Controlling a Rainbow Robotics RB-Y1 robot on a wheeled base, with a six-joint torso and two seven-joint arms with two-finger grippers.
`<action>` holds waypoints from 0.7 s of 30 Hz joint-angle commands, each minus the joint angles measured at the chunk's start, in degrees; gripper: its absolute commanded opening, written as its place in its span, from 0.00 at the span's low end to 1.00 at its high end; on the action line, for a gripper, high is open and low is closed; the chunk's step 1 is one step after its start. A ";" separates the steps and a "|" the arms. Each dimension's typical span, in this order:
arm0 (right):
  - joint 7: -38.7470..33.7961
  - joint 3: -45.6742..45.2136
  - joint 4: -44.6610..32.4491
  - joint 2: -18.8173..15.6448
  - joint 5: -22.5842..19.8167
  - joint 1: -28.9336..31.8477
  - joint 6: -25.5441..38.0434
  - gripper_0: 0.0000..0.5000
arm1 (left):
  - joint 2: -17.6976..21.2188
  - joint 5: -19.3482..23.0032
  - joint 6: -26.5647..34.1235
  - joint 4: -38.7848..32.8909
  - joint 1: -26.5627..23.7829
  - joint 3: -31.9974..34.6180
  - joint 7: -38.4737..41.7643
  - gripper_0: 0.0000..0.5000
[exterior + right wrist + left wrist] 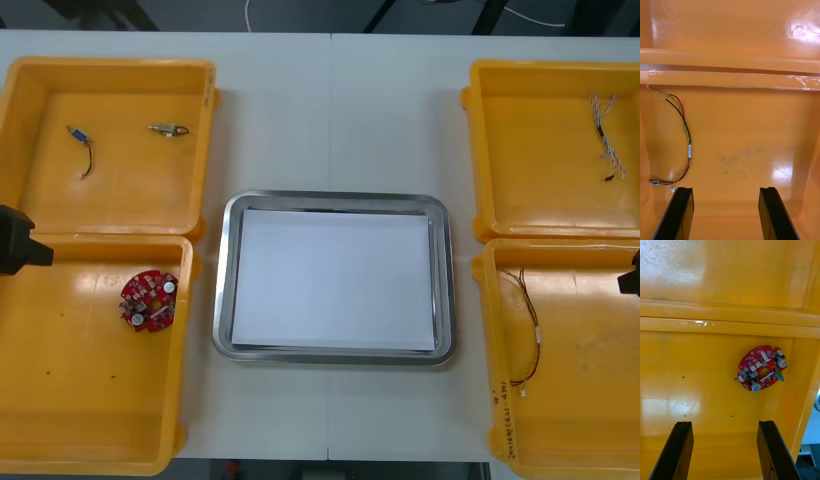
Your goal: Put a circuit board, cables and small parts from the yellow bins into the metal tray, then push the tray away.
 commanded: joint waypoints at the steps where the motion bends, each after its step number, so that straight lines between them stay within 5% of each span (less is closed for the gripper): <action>1: -1.47 0.32 -2.05 1.36 0.76 0.12 -0.15 1.00 | 0.23 -2.01 -2.01 -2.61 1.45 -3.04 5.78 1.00; 13: -2.87 2.87 -5.21 4.43 7.44 1.00 3.54 1.00 | -0.21 -7.37 -4.56 -6.48 1.62 -10.08 14.84 1.00; 21: -3.49 -0.38 -6.53 6.46 4.54 3.63 3.98 1.00 | -0.73 -10.80 -5.53 -6.48 1.62 -13.68 17.65 1.00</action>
